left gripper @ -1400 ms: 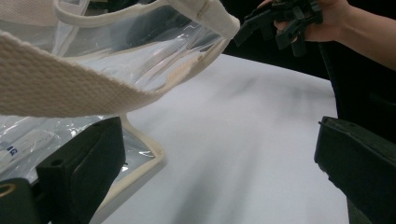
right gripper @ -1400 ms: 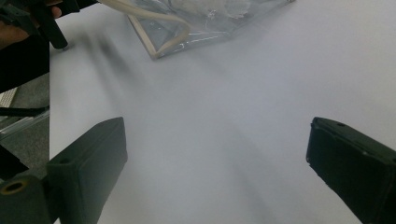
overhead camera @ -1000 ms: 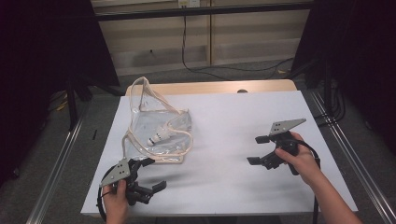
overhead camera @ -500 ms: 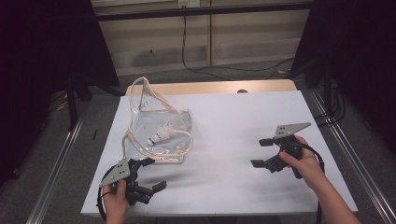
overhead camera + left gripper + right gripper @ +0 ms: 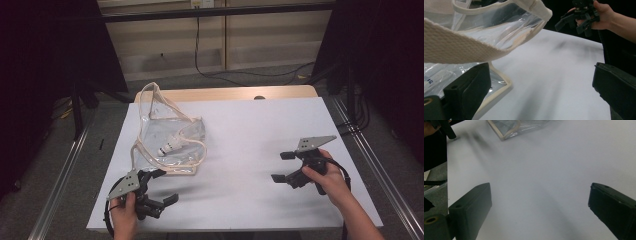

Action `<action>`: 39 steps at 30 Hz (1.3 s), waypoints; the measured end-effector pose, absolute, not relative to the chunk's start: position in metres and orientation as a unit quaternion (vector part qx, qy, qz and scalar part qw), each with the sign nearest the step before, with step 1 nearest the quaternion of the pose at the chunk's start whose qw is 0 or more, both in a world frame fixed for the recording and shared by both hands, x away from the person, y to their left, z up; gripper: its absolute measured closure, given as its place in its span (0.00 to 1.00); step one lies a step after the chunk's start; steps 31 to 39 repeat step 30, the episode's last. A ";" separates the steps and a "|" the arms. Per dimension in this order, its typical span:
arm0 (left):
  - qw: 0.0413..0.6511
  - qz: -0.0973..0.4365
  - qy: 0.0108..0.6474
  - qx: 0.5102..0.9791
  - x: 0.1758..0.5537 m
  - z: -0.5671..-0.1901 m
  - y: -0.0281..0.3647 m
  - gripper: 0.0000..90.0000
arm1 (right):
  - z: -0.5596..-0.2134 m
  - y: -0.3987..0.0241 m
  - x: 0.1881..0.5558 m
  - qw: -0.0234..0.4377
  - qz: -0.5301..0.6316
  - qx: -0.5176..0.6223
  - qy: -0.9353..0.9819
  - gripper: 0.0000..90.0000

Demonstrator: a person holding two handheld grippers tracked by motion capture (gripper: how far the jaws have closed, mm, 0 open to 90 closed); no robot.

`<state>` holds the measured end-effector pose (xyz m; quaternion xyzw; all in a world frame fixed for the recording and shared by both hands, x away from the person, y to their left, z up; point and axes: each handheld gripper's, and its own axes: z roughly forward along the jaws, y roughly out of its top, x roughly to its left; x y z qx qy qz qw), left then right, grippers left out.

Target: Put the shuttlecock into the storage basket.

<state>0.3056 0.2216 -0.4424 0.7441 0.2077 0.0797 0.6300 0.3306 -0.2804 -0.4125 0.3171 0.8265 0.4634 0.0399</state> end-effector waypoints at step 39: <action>0.628 0.082 0.205 0.746 0.306 -0.442 0.221 0.02 | -0.423 -0.287 0.320 0.035 0.470 0.319 0.822 0.05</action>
